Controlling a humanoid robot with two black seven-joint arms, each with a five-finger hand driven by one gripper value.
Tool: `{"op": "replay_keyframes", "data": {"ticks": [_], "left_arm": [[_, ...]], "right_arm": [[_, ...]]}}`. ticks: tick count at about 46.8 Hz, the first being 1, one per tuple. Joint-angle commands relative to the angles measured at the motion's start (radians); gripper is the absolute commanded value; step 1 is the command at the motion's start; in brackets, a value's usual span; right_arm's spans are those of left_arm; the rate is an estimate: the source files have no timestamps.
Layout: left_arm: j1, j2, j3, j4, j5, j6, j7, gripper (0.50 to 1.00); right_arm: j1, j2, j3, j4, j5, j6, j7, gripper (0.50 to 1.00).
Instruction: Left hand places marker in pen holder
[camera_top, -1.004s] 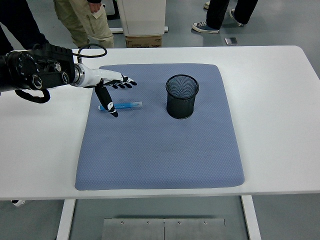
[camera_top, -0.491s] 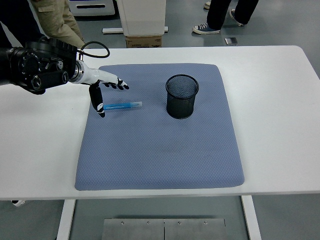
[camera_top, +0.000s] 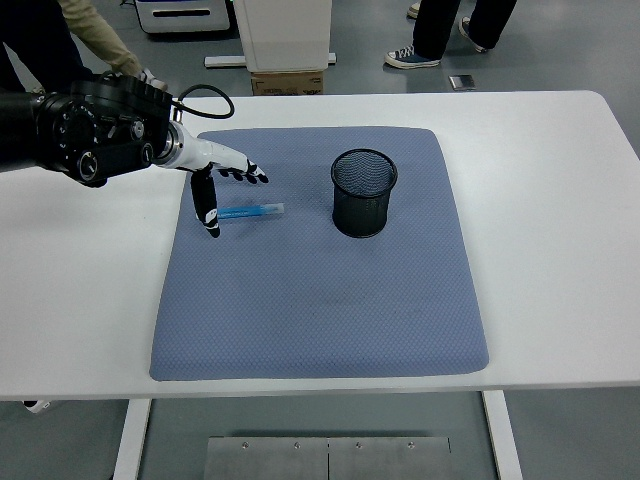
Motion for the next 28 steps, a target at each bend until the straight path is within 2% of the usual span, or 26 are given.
{"op": "replay_keyframes", "data": {"ticks": [1,28], "left_arm": [[0.0,-0.005,-0.002,0.0,0.001,-0.015,0.0,1.0],[0.013,-0.03,-0.004,0.0,0.021,-0.017,0.006,1.0]], "right_arm": [[0.0,0.0,0.0,0.0,0.0,0.0,0.0,1.0],[0.0,0.0,0.0,0.0,0.0,0.0,0.0,1.0]]}}
